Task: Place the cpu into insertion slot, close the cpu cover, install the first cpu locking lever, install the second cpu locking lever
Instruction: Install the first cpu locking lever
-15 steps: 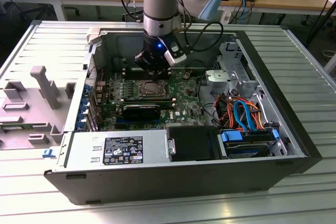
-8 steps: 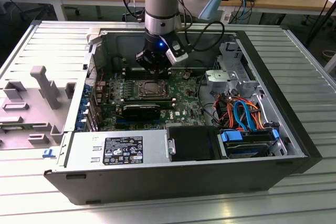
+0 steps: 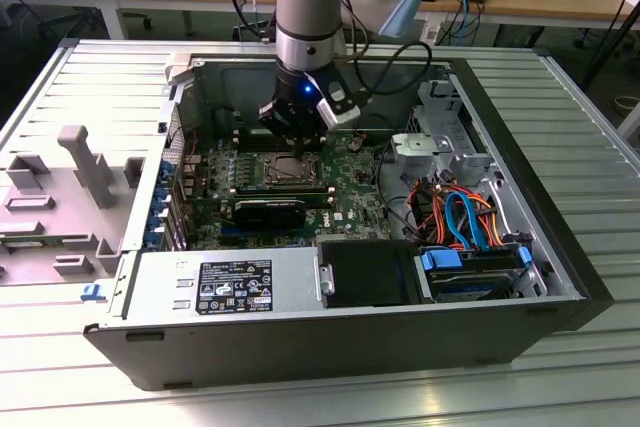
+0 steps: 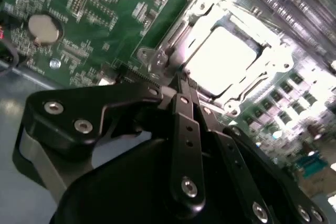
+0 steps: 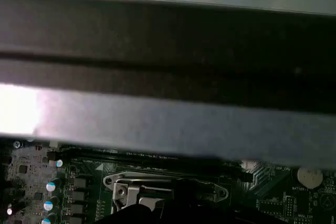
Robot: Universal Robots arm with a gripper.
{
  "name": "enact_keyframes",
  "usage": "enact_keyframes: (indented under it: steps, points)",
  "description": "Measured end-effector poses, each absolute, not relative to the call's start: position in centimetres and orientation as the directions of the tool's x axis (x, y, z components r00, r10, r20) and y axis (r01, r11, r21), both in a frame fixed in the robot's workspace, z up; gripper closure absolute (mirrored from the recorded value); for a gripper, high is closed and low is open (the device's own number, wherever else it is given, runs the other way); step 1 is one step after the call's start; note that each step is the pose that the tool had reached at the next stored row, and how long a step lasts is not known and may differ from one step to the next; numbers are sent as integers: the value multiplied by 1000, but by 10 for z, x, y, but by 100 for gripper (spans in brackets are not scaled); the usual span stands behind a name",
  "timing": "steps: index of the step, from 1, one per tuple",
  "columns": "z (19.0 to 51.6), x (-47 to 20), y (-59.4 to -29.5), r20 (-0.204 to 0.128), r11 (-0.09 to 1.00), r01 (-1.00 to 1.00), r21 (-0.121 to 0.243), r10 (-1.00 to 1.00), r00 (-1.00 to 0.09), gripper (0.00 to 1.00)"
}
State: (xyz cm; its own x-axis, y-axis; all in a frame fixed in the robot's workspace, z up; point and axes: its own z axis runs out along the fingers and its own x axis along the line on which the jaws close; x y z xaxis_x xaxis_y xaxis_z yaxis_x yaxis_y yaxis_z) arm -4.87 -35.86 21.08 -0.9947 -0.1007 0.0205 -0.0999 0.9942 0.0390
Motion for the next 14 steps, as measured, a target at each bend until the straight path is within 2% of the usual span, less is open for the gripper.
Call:
enact_keyframes:
  steps: [14]
  points:
    - [221, -48, -366, 22, 999, -46, 25, -47, -999, 89]
